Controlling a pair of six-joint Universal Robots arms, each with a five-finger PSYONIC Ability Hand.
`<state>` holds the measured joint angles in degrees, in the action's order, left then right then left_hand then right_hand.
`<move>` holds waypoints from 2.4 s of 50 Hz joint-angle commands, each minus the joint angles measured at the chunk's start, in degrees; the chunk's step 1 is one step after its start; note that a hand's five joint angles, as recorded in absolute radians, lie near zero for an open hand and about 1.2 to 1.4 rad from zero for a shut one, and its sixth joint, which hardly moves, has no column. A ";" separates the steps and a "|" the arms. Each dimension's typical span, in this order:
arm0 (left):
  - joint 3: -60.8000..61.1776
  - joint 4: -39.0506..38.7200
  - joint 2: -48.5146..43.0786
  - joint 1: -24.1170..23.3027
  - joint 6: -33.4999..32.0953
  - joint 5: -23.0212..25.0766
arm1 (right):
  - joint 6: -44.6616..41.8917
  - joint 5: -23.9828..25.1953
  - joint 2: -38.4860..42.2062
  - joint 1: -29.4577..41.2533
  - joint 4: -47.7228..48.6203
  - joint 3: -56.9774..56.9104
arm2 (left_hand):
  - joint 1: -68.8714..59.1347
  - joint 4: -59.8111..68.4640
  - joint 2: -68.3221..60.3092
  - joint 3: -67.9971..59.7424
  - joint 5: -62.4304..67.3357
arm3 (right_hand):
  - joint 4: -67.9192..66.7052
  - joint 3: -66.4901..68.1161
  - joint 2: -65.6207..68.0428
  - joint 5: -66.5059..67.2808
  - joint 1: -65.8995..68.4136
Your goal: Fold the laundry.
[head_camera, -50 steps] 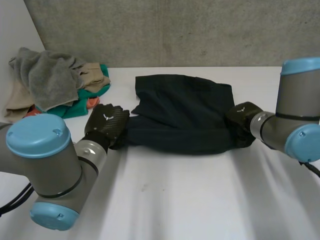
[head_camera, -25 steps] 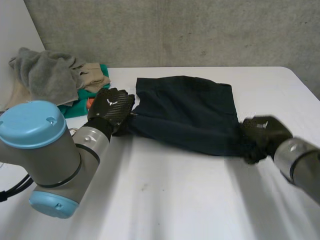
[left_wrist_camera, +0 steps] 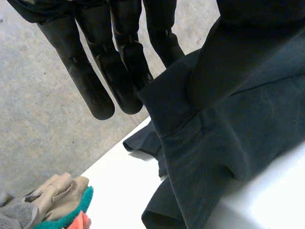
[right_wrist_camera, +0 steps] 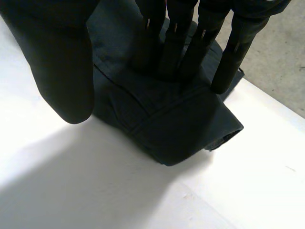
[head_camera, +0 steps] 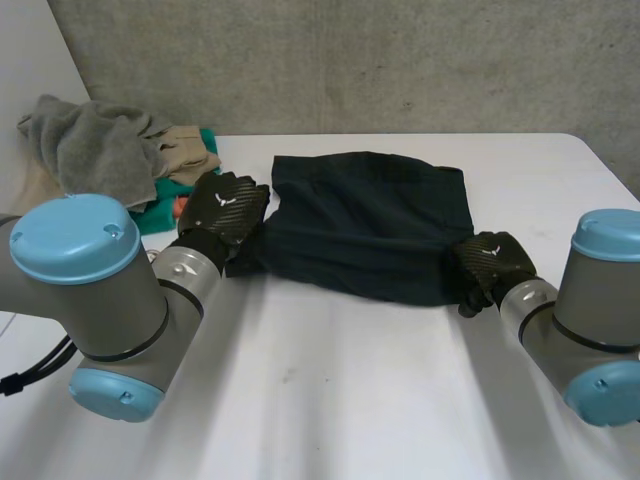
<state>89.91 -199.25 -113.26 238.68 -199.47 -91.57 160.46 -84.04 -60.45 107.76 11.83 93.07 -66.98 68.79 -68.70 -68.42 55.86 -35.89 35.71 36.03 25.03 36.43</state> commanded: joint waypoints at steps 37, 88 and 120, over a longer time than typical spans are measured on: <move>9.14 48.87 18.77 -2.16 -13.04 5.96 | -32.31 2.82 -21.11 -3.96 -53.58 -1.93 | -13.02 11.21 -11.30 -11.58 14.14 | -44.11 44.29 43.97 44.97 43.57; -34.85 -10.72 -23.88 -7.00 -10.87 -0.10 | -11.24 -2.62 -4.47 -4.49 -5.54 -17.69 | 56.98 -58.79 58.70 58.42 -55.86 | 25.89 -25.71 -26.03 -25.03 -26.43; -7.13 -10.10 -4.26 -5.77 -1.36 0.08 | -9.17 -1.39 -5.71 -16.17 -6.55 -5.63 | 56.98 -58.79 58.70 58.42 -55.86 | -44.11 44.29 43.97 44.97 43.57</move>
<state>80.04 -209.36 -121.63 232.92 -200.81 -91.82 161.11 -83.60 -55.73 95.30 4.07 83.87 -10.85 11.78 -12.00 -12.31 2.76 -68.44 67.06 66.57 54.03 61.19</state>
